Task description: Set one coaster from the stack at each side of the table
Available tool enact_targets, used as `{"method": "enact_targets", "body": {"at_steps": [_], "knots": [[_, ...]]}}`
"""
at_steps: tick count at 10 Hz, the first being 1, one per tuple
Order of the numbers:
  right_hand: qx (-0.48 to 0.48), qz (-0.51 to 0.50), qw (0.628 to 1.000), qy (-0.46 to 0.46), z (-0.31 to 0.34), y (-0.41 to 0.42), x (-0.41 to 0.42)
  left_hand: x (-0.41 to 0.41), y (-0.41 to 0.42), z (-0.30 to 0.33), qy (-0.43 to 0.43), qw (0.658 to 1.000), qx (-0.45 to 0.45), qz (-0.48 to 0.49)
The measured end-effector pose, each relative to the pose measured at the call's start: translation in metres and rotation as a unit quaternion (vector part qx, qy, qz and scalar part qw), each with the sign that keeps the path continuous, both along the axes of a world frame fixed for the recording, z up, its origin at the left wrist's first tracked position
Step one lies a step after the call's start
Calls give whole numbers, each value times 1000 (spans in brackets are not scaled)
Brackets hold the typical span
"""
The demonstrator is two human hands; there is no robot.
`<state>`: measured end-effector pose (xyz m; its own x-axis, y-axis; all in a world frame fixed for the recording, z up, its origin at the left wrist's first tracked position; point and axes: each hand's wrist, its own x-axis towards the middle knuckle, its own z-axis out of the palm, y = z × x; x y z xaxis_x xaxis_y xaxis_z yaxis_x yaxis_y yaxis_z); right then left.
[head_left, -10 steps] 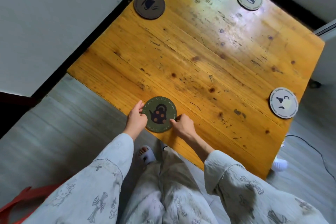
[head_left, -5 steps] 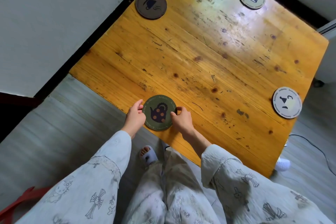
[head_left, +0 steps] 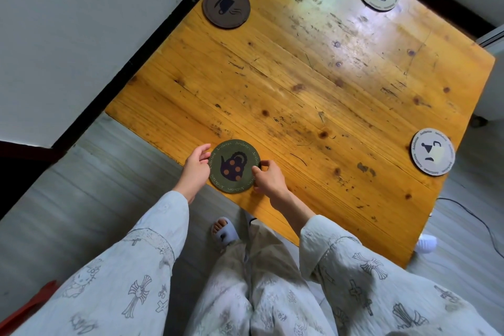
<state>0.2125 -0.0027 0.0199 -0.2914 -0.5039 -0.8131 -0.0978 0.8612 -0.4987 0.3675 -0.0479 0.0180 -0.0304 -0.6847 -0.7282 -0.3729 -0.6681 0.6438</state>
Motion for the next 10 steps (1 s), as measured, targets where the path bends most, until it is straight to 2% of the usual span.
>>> {"method": "enact_targets", "body": {"at_steps": [4, 7, 8, 10], "knots": [[-11, 22, 999, 21, 5, 4, 10, 5, 9, -1, 6, 1000, -20, -22], [-30, 18, 999, 4, 8, 7, 7, 7, 6, 1, 1, 999, -26, -47], [-25, 28, 999, -1, 7, 9, 5, 8, 7, 1, -15, 997, -35, -69], [-19, 64, 997, 29, 17, 11, -22, -12, 0, 16, -121, 973, -97, -170]]}}
